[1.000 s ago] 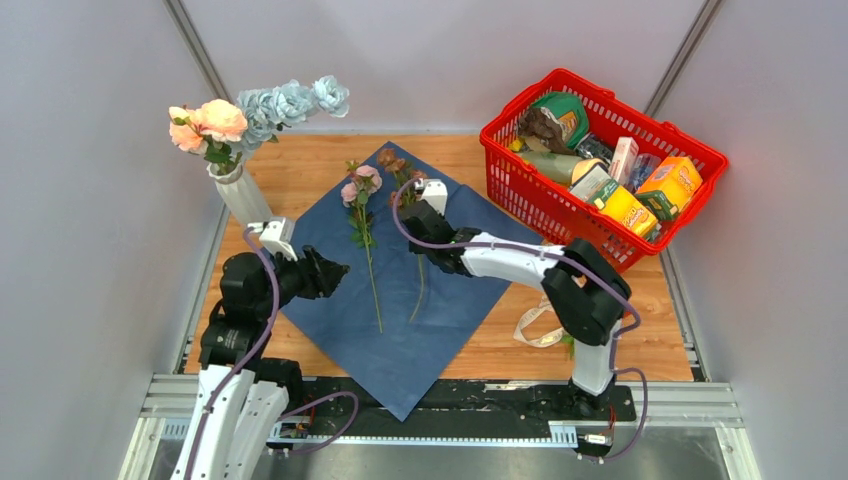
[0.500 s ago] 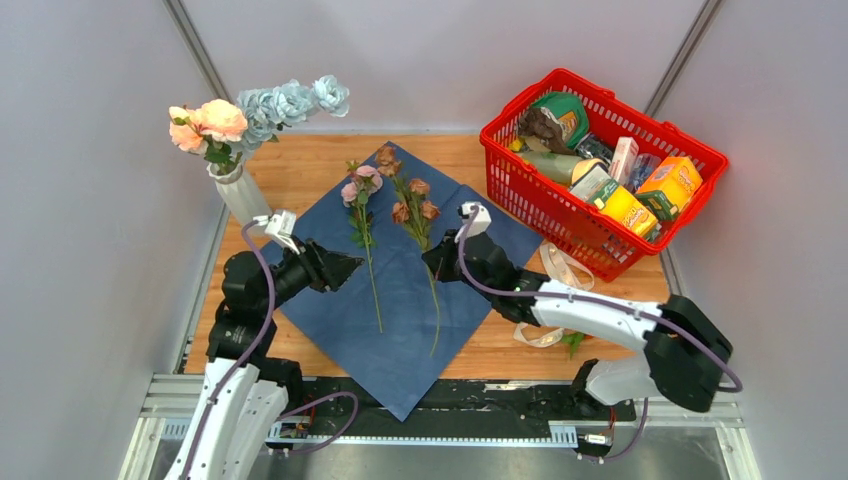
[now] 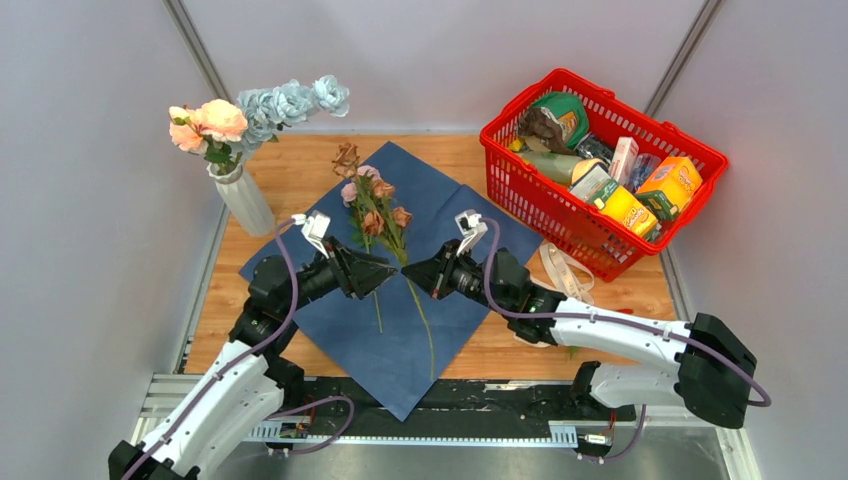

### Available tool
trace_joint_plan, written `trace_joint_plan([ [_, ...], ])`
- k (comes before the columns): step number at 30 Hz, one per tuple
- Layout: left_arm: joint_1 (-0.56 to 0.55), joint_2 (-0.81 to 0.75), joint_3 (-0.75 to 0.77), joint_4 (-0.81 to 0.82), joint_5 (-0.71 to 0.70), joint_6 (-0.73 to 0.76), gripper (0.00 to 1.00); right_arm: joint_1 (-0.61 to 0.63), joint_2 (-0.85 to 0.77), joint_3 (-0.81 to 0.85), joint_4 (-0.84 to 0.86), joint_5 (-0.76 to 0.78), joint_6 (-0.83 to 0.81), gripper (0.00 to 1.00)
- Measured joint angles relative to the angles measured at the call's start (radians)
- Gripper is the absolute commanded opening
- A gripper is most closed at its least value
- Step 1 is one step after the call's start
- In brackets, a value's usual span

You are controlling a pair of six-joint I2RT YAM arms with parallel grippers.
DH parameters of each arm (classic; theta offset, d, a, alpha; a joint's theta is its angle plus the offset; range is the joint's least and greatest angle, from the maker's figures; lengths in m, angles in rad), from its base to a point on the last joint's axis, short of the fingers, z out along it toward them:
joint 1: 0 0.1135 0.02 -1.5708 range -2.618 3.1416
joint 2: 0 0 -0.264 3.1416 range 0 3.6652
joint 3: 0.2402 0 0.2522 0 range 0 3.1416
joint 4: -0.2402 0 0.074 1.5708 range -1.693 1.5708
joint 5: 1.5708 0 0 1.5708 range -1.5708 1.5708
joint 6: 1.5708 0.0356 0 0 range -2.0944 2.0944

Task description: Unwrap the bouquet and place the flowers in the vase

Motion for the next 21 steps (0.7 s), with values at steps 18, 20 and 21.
trace_joint_plan([
  [18,-0.059,0.046,-0.013,0.084,-0.048,-0.016,0.00,0.085,0.033,0.001,0.051,-0.005,0.001,0.20],
  [20,-0.061,0.043,-0.013,0.082,-0.048,-0.014,0.00,0.087,0.033,0.001,0.051,-0.002,0.005,0.35],
  [21,-0.061,0.041,-0.013,0.080,-0.050,-0.013,0.00,0.089,0.033,0.001,0.051,-0.001,0.010,0.45],
])
